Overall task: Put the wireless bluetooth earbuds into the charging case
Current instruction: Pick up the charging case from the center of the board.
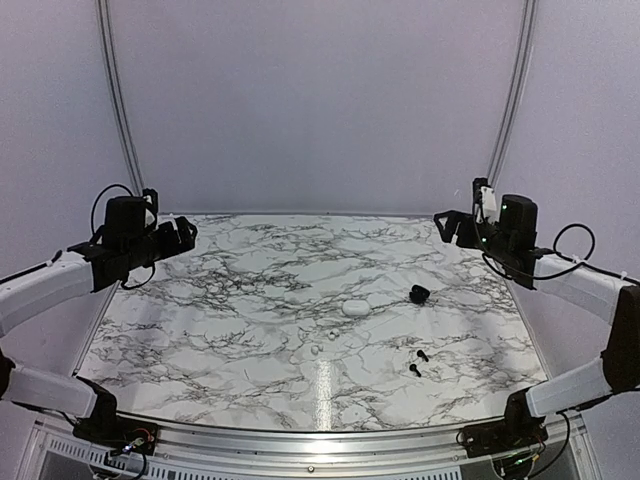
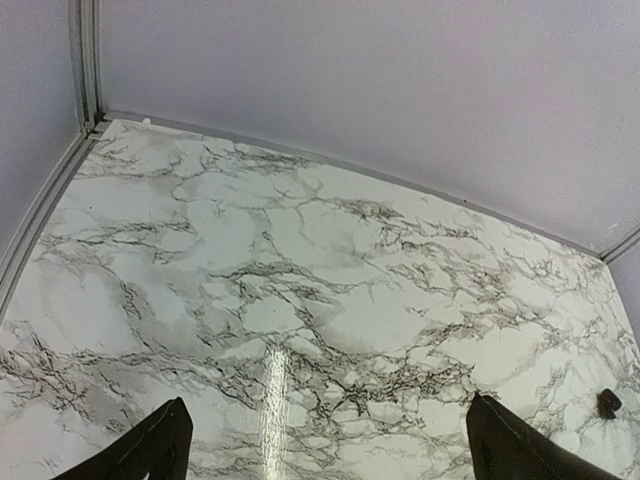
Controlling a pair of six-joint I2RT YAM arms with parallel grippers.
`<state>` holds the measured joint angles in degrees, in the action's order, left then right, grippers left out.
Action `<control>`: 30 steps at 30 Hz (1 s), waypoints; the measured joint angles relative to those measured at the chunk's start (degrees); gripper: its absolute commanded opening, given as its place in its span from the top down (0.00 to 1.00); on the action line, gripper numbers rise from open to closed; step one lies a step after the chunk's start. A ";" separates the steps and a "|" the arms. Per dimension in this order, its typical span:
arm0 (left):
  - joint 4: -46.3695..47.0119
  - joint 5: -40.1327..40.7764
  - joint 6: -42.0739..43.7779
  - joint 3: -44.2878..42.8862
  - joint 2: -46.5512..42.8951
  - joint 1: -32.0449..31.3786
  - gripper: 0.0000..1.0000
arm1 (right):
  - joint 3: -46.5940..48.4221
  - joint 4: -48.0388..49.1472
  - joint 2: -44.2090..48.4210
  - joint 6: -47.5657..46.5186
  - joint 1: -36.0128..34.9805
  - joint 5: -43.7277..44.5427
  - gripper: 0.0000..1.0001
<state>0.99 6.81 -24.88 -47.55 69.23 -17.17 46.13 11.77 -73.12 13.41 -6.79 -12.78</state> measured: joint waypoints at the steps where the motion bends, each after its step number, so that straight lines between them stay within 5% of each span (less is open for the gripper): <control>1: 0.07 0.31 0.02 0.63 0.22 -0.79 0.01 | 0.00 -0.33 -0.39 -0.44 -1.01 0.76 0.01; 14: 4.31 -8.20 5.90 6.16 1.68 -7.43 0.01 | 1.70 -10.45 -4.20 -11.47 -9.84 0.70 0.02; 30: 7.43 -24.57 11.37 6.29 4.90 -10.95 0.01 | 14.01 -21.14 -29.46 -32.87 -21.49 -12.87 0.23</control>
<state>8.43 -17.76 -13.52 -41.25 74.13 -28.12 60.14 -9.37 -102.59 -19.46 -28.27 -25.65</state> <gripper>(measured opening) 0.989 0.799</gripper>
